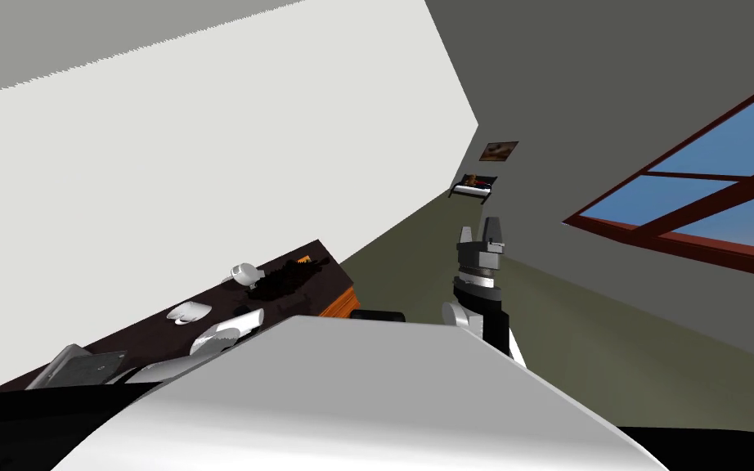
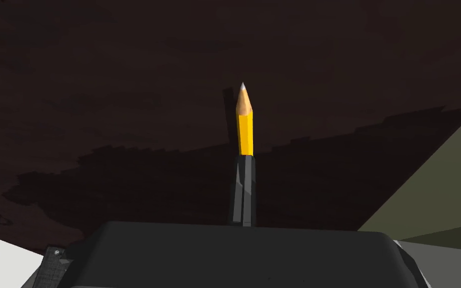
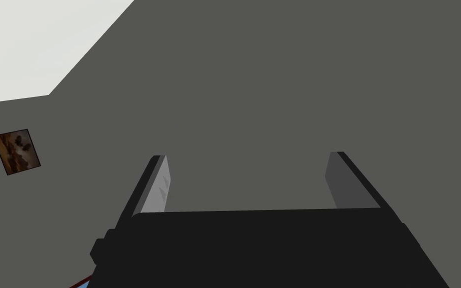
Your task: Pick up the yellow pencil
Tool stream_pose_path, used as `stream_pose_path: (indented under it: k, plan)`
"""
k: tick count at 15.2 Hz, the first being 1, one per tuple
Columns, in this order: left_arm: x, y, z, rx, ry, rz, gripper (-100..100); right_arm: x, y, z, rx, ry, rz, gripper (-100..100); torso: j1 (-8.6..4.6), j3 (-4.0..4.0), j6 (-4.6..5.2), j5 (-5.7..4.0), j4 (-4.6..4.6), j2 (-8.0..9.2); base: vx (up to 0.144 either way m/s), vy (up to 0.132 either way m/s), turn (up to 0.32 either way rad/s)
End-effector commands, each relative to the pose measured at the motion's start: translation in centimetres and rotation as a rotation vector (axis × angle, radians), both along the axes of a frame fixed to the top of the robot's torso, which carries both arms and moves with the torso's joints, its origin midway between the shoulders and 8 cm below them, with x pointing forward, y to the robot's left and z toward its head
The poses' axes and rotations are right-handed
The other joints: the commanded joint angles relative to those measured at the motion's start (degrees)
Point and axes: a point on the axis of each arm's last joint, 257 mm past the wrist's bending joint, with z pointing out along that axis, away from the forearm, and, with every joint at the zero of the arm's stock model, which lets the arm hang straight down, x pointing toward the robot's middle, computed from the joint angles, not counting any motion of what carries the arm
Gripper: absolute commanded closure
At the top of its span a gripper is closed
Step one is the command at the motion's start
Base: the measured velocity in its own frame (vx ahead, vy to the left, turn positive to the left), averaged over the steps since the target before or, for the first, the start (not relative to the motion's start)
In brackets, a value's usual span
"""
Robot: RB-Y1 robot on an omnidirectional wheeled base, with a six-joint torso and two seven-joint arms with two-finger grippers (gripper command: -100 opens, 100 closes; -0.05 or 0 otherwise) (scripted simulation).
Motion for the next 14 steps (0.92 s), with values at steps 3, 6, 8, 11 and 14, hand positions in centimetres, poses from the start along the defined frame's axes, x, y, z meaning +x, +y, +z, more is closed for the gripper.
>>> stream_pose_path:
  k: [3,6,8,11,14]
  plan:
    - [0.4,0.8,0.9,0.001,0.003,0.008,100,0.0,0.0,0.0,0.000,0.000,0.000,0,0.00,0.00,0.00,0.00,0.00,0.00,0.001,-0.002,0.004]
    - [0.9,1.6,2.0,0.002,0.004,0.013,100,0.0,0.0,0.0,0.000,0.000,0.000,0,-0.08,0.01,0.00,-0.02,0.00,0.01,-0.011,-0.031,-0.015]
    - [0.8,1.6,1.7,0.003,0.003,0.012,100,0.0,0.0,0.0,0.000,0.000,0.000,0,-0.21,0.03,0.01,-0.05,0.01,0.06,-0.015,-0.044,-0.017]
    - [2.2,3.1,2.8,0.039,-0.041,0.019,-100,0.0,0.0,0.0,0.000,0.000,0.000,0,-0.31,0.16,-0.03,-0.06,0.05,0.29,-0.084,-0.073,0.068]
    - [3.4,3.6,3.3,0.050,-0.074,0.016,-100,0.0,0.0,0.0,0.000,0.000,0.000,0,-0.16,0.13,-0.01,-0.04,0.05,0.22,-0.054,-0.028,0.003]
